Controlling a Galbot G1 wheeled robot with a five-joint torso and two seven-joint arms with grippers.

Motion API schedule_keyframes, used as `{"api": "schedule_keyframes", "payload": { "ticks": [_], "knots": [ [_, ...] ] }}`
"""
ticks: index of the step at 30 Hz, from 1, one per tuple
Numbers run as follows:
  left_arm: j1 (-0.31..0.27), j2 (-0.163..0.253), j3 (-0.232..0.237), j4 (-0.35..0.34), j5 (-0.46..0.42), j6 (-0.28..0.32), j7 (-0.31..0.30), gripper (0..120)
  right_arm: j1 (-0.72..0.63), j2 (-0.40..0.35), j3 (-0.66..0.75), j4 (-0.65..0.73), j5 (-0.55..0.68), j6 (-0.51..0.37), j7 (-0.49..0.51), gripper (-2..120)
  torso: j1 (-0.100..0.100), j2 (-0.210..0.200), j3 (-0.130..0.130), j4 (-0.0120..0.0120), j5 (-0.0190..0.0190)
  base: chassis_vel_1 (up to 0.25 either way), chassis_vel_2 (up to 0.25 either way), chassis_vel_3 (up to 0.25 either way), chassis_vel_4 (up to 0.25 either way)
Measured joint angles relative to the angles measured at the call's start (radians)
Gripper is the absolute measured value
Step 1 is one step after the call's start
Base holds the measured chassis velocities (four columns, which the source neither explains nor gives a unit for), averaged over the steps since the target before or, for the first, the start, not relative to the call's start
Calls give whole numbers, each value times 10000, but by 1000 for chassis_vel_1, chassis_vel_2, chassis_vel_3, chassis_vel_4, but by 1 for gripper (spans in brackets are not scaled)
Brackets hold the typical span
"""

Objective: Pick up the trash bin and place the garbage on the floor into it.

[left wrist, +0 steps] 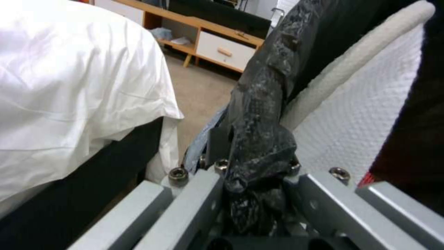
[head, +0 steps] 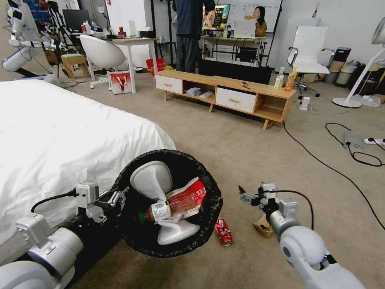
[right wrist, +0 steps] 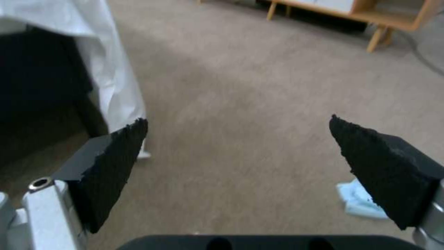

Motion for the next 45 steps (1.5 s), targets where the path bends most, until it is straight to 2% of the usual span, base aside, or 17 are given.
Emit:
{"api": "schedule_keyframes", "payload": {
  "ticks": [12, 20, 24, 28, 31, 38, 45],
  "knots": [
    [-209, 89, 48, 93, -168, 35, -27, 2, 181, 30, -628, -1162, 19, -4, -575, 100, 0, 0, 0, 0, 0, 0, 0, 0, 0],
    [-396, 89, 283, 242, -175, 62, -31, 2, 634, 184, -1242, -2985, -70, -8, -954, 100, 0, 0, 0, -5, 1, 0, 0, 0, 0],
    [-394, 97, 283, 251, -179, 64, -30, 2, 835, 323, -1427, -3452, -95, -124, -1114, 100, 0, 0, 0, -3, -1, 0, 0, 0, 0],
    [-345, 96, 254, 252, -182, 65, -26, 2, 1182, 609, -1794, -4022, -108, -390, -1324, 100, 0, 0, 0, -2, 0, 0, 0, 0, 0],
    [-261, 66, 247, 252, -180, 65, -12, 2, 1535, 1131, -2120, -4656, -235, -534, -1373, 100, 0, 0, 0, -1, 1, 0, 0, 0, 0],
    [-218, 23, 253, 261, -154, 65, 19, 2, 2066, 1922, -2411, -6031, -476, -404, -1412, 100, 0, 0, 1, -2, -1, 0, 0, 0, 0],
    [-218, -50, 304, 315, -109, 60, 41, 2, 2483, 2310, -2528, -6958, -511, -154, -1561, 100, 0, 0, 0, -1, -1, 0, 0, 0, 0]
  ]
}}
